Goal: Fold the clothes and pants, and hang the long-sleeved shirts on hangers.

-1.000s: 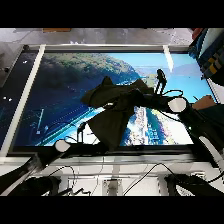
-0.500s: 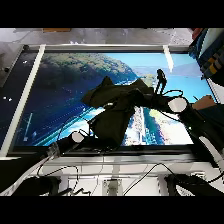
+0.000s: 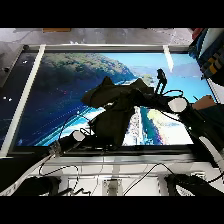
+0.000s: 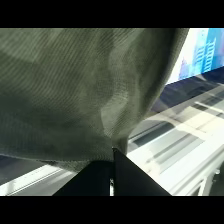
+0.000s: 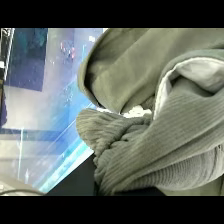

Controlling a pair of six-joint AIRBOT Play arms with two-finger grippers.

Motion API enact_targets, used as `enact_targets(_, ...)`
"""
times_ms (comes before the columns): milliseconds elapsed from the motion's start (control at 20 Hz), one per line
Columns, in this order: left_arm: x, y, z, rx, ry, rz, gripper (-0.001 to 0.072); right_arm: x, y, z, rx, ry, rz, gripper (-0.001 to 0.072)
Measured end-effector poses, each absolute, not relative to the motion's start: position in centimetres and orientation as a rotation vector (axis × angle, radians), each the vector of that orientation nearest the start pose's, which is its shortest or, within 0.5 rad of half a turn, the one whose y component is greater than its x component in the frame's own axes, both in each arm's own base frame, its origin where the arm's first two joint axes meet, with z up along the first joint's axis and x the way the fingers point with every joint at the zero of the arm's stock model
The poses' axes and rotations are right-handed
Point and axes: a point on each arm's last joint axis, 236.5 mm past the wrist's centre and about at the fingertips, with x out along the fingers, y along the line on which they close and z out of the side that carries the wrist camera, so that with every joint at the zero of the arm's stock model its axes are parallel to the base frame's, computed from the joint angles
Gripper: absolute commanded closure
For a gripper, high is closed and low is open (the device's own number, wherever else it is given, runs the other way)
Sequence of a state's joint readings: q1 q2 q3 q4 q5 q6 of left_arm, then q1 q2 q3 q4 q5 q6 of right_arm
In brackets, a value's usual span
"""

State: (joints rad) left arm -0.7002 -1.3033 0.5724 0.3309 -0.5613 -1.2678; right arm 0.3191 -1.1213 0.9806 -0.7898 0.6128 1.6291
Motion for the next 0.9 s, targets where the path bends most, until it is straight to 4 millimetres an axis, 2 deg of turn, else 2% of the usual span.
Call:
enact_targets(50, 20.7, -33.1, -8.6, -0.622, 1.395, -0.629, 0.0697, 39.7, 23.1, 10.8, 0.714, 0.843, 0.452, 0.0673)
enact_targets(100, 20.8, -33.3, -8.1, -0.623, 1.389, -0.642, 0.0605, 39.9, 23.1, 11.1, 0.716, 0.834, 0.452, 0.0673)
enact_targets(150, 20.8, -33.4, -7.9, -0.621, 1.386, -0.652, 0.0366, 40.1, 23.1, 11.4, 0.717, 0.824, 0.453, 0.0674)
enact_targets(200, 20.7, -33.5, -7.7, -0.619, 1.388, -0.661, 0.0085, 40.2, 23.1, 11.7, 0.717, 0.815, 0.454, 0.0673)
enact_targets(250, 20.5, -33.5, -7.6, -0.611, 1.389, -0.672, 0.0000, 40.3, 23.1, 12.0, 0.718, 0.808, 0.455, 0.0673)
enact_targets(650, 19.0, -33.0, -7.9, -0.532, 1.439, -0.721, 0.0023, 40.4, 23.2, 12.4, 0.716, 0.803, 0.462, 0.0674)
enact_targets(900, 18.1, -32.3, -8.8, -0.509, 1.496, -0.684, 0.0023, 40.2, 23.3, 12.3, 0.714, 0.814, 0.466, 0.0673)
